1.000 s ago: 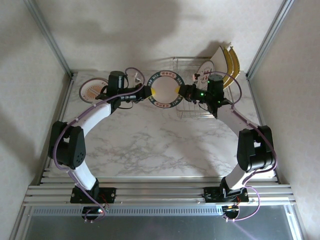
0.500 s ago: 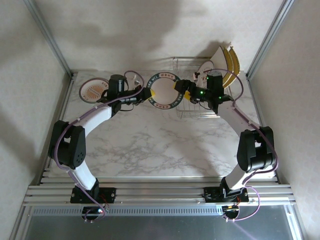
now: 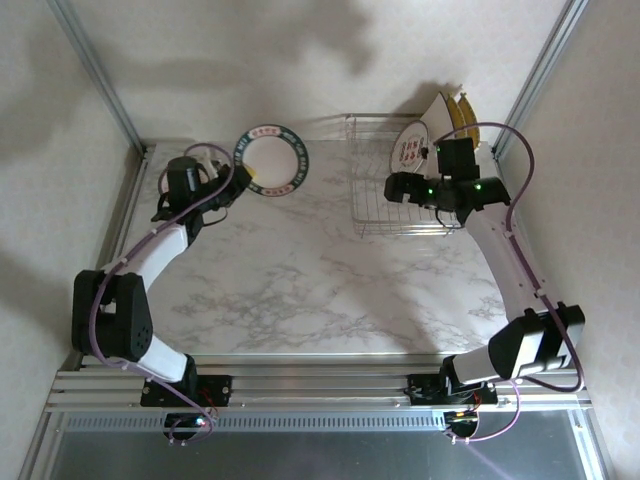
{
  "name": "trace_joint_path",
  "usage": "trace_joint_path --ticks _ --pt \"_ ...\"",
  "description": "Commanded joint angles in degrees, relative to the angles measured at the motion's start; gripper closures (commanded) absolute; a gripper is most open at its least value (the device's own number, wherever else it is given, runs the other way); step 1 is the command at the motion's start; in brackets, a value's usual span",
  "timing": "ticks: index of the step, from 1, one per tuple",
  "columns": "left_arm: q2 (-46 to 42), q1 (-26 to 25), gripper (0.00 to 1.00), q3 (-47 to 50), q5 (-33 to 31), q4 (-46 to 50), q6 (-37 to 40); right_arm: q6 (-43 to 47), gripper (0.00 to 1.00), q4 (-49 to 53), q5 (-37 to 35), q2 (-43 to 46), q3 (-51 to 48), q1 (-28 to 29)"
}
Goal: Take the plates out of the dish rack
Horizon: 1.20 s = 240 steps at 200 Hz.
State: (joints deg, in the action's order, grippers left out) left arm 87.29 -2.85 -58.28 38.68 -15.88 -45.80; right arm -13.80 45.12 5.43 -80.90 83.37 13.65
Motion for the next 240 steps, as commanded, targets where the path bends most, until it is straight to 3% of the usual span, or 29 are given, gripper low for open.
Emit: trace_joint_path --ticks 1,33,80,151,240 --pt "-2.7 2.3 1.00 2.4 -3.9 -7.0 -2.6 5.7 0.01 8.6 -9.9 3.6 -0.9 -0.1" --pt "-2.7 5.7 1.00 5.5 -4.0 -10.0 -4.8 8.0 0.01 12.2 -14.0 4.8 -0.9 -0.2" --pt "-1.2 10.9 1.00 5.4 -5.2 -9.5 -4.6 8.3 0.01 11.1 -12.4 6.2 -2.5 -0.5" --pt "-1.6 16.4 1.00 9.3 -9.4 -11.0 -5.4 10.4 0.01 11.5 -13.8 0.9 -0.9 -1.6" --pt "8.0 21.9 1.00 8.8 -9.7 -15.0 -5.5 10.8 0.01 10.2 -12.7 -5.3 1.3 -2.1"
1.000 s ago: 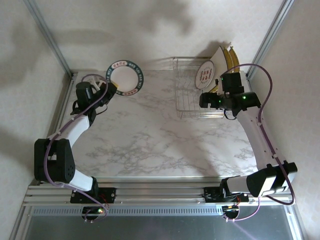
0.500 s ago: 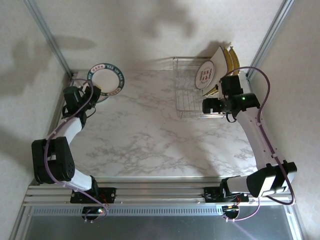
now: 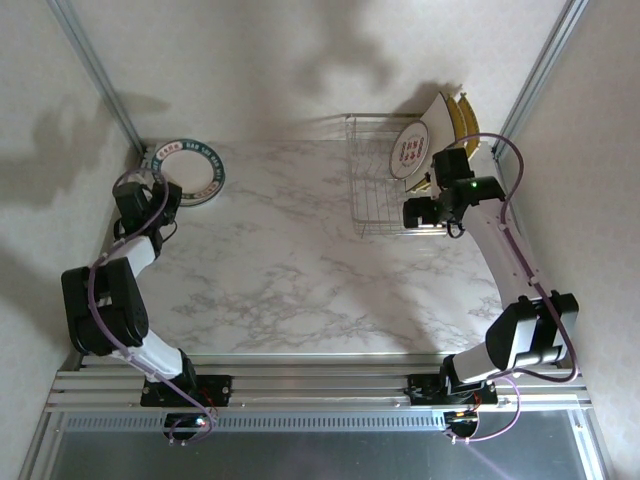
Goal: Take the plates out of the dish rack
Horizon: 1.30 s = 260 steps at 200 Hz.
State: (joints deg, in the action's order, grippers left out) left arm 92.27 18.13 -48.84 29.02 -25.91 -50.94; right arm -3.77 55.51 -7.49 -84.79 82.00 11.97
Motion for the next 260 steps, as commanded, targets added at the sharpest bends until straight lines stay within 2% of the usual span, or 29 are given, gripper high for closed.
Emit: trace_joint_path --ticks 1,128,219,222,232,251,260 --pt "3.1 0.9 1.00 -0.7 -0.1 -5.0 -0.3 0.7 0.01 -0.2 0.2 -1.5 2.8 -0.4" --pt "19.7 2.2 1.00 -12.1 -0.6 -5.2 0.7 0.7 0.01 0.8 0.8 -8.3 9.4 -0.5" --pt "26.8 2.3 1.00 -20.1 -3.1 2.0 4.2 0.7 0.01 1.3 1.0 -9.9 10.9 -0.4" --pt "26.8 2.3 0.98 -20.2 -3.3 2.1 4.3 0.7 0.01 1.3 1.0 -9.8 10.9 -0.4" --pt "26.9 2.3 0.80 -20.4 -3.4 2.7 4.7 0.7 0.01 1.4 1.0 -9.8 11.2 -0.4" --pt "26.6 2.1 0.65 -20.9 -4.0 4.5 5.8 0.7 0.01 1.3 1.1 -9.7 11.6 -0.5" --pt "26.3 1.9 0.61 -21.3 -4.4 5.7 6.7 0.6 0.01 1.3 1.2 -9.6 11.7 -0.4"
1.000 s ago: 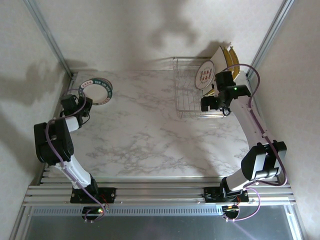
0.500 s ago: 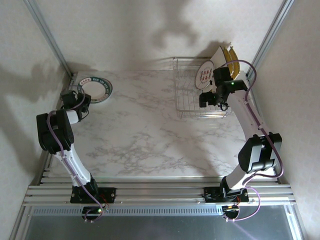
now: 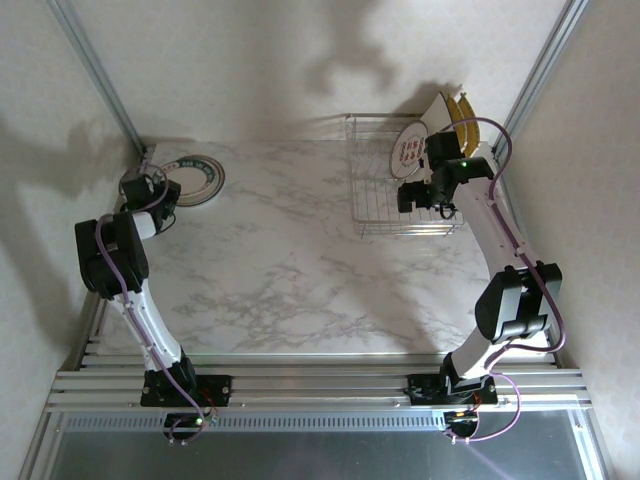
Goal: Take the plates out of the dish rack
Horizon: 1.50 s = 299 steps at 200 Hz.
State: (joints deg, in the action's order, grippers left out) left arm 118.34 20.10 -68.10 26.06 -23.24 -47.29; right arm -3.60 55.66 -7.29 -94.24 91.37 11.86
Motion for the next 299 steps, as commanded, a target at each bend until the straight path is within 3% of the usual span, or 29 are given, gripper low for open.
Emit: trace_joint_path --ticks 1,53,105,159,168,197,225,272,299 --pt "0.2 -0.1 0.61 -2.1 -1.6 3.1 3.2 0.4 0.01 1.2 1.0 -0.2 2.3 -0.3" --pt "-1.6 -1.5 0.46 -6.1 -6.2 14.9 11.3 0.1 0.01 0.8 1.3 1.0 1.4 -0.2" --pt "-3.5 -4.7 0.21 -11.7 -14.6 27.1 21.7 0.2 0.01 1.1 1.5 2.3 1.3 -0.2" --pt "-7.7 -7.4 0.08 -14.9 -22.3 35.4 27.9 0.2 0.01 2.1 1.8 3.9 1.7 -0.3" --pt "-9.1 -8.0 0.01 -15.2 -23.8 36.9 28.9 0.1 0.01 2.3 1.7 4.5 1.6 -0.2" --pt "-14.8 -10.9 0.00 -15.9 -26.9 41.6 32.0 0.2 0.01 2.4 1.4 6.1 1.1 -0.2" --pt "-20.3 -17.3 0.00 -17.0 -28.0 48.1 36.6 0.0 0.01 2.2 -0.1 6.1 2.1 -0.3" --pt "-25.3 -28.3 0.01 -20.7 -27.9 60.8 40.7 -1.4 0.01 3.3 -1.0 0.6 10.6 0.3" --pt "-26.5 -31.4 0.01 -21.8 -26.4 65.9 41.0 -1.8 0.01 4.0 -1.7 -4.0 16.0 1.0"
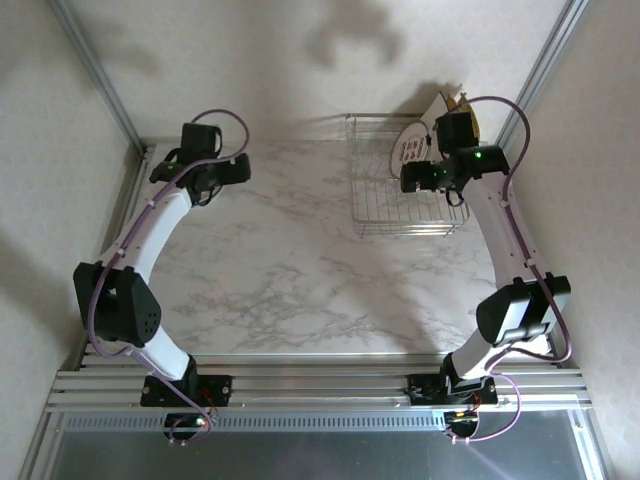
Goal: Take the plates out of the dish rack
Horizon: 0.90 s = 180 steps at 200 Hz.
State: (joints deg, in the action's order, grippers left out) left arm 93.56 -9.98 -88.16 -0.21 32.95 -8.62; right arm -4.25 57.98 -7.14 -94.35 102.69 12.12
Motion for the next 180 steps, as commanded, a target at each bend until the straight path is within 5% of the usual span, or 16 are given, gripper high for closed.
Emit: trace_joint_path --ticks 1,180 --pt "-1.7 -1.5 0.00 -1.8 0.0 9.9 2.4 -1.1 0.01 1.7 -1.9 -4.1 4.9 0.8" --pt "7.2 -1.1 0.00 -2.4 4.9 11.0 5.0 1.7 0.01 1.1 -14.0 -45.9 48.5 0.6"
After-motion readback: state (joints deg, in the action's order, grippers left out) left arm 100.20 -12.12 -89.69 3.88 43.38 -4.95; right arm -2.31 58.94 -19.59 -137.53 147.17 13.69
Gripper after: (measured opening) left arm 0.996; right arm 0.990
